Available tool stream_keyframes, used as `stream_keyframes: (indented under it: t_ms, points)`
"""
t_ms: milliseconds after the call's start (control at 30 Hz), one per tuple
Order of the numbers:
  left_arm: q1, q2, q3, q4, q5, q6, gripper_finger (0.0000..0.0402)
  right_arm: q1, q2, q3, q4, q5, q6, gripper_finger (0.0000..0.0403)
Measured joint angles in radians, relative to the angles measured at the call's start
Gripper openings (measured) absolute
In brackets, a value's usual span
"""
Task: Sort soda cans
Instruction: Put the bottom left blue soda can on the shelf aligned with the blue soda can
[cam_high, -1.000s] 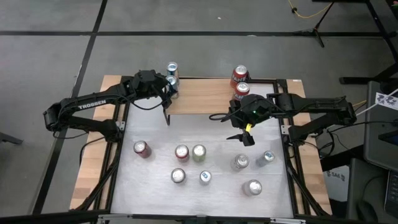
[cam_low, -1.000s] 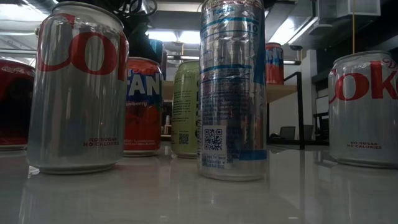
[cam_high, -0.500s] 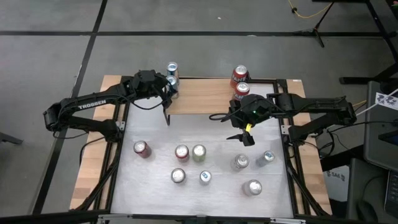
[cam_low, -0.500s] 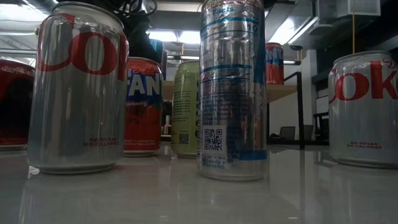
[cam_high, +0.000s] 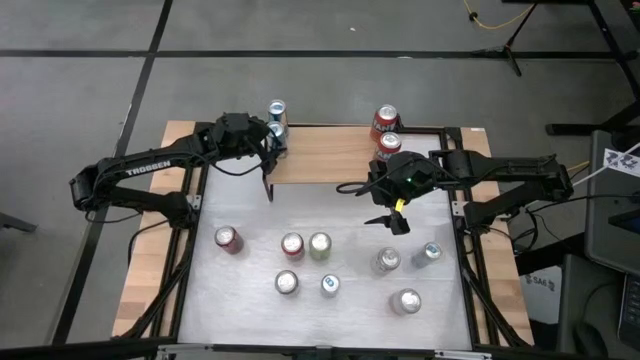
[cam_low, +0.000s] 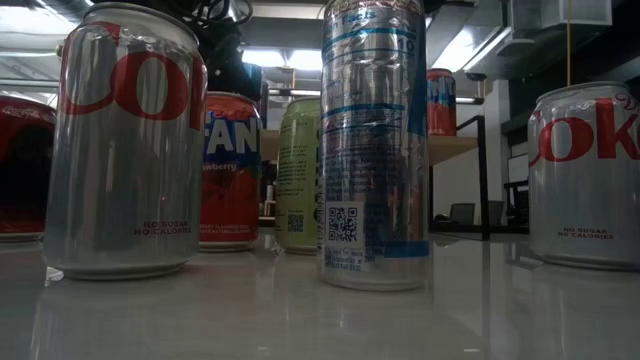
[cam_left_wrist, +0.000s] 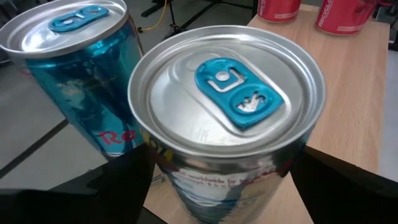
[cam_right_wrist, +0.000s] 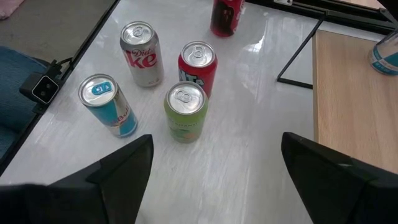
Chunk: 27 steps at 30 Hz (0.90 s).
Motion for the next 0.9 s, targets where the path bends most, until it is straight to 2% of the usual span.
stream_keyframes:
  t_ms: [200, 900]
  points:
    - [-0.018, 0.0, 0.0, 0.0, -0.007, -0.028, 0.035, 0.0, 0.0, 0.0, 0.0, 0.0, 0.0, 0.0344]
    - [-0.161, -0.005, 0.0, 0.008, -0.291, -0.272, 0.035, 0.0, 0.0, 0.0, 0.0, 0.0, 0.0, 0.0344]
